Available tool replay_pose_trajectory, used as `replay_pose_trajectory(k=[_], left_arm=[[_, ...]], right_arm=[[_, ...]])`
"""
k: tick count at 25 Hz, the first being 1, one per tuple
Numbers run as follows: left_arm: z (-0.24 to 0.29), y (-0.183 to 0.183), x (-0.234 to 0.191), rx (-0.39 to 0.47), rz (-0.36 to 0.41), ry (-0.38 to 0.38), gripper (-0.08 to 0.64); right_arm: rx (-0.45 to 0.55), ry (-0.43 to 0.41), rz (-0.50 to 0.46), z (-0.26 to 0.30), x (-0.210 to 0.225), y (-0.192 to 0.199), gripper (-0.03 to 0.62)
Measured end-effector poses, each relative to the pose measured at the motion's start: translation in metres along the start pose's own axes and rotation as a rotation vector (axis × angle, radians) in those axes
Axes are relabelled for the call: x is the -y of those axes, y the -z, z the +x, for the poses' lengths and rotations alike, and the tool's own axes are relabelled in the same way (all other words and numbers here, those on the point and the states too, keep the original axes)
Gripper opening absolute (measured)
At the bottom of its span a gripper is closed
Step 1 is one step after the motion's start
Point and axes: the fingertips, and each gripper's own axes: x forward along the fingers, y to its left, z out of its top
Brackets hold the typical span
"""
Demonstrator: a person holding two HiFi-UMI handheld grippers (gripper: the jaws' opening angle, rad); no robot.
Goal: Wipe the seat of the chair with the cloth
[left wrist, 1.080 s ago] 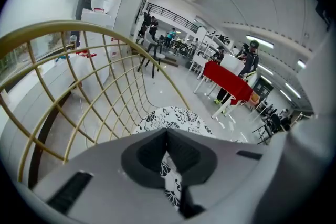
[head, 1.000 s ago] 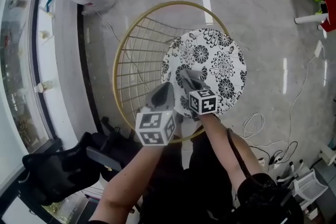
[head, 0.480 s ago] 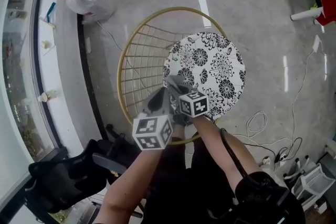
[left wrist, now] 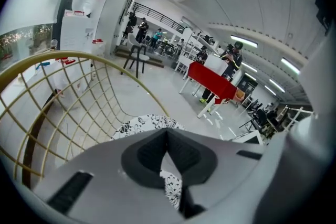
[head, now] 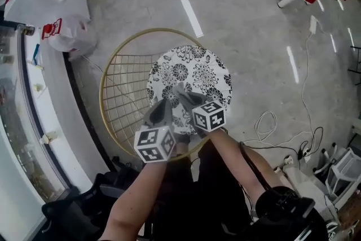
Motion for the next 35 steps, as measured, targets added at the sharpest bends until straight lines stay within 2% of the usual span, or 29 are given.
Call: replay_pose_trajectory(k=[7, 11, 16, 21, 27, 35], left_arm=[[0.026, 0.006, 0.056, -0.029, 0.018, 0.082, 0.006], [0.039, 0.020, 0.075, -0.055, 0.015, 0.102, 0.006], [0.053, 0.043, 0.085, -0.094, 0.003, 0.115, 0.006], [0.057, 0.065, 0.073, -0.126, -0.001, 0.092, 0.006], [0.053, 0.078, 0.046, -0.141, -0.026, 0.048, 0.006], [0.038, 0.082, 0.014, -0.129, -0.073, -0.007, 0.006]], right_arm=[[0.072, 0.141, 0.006, -0.073, 0.067, -0.017, 0.025], [0.092, 0.222, 0.008, -0.102, 0.107, -0.019, 0.025], [0.094, 0.334, -0.002, -0.122, 0.155, -0.011, 0.025], [0.041, 0.412, -0.029, -0.119, 0.185, 0.016, 0.025], [-0.042, 0.397, -0.048, -0.101, 0.183, 0.050, 0.025], [-0.105, 0.344, -0.031, -0.071, 0.150, 0.078, 0.025]])
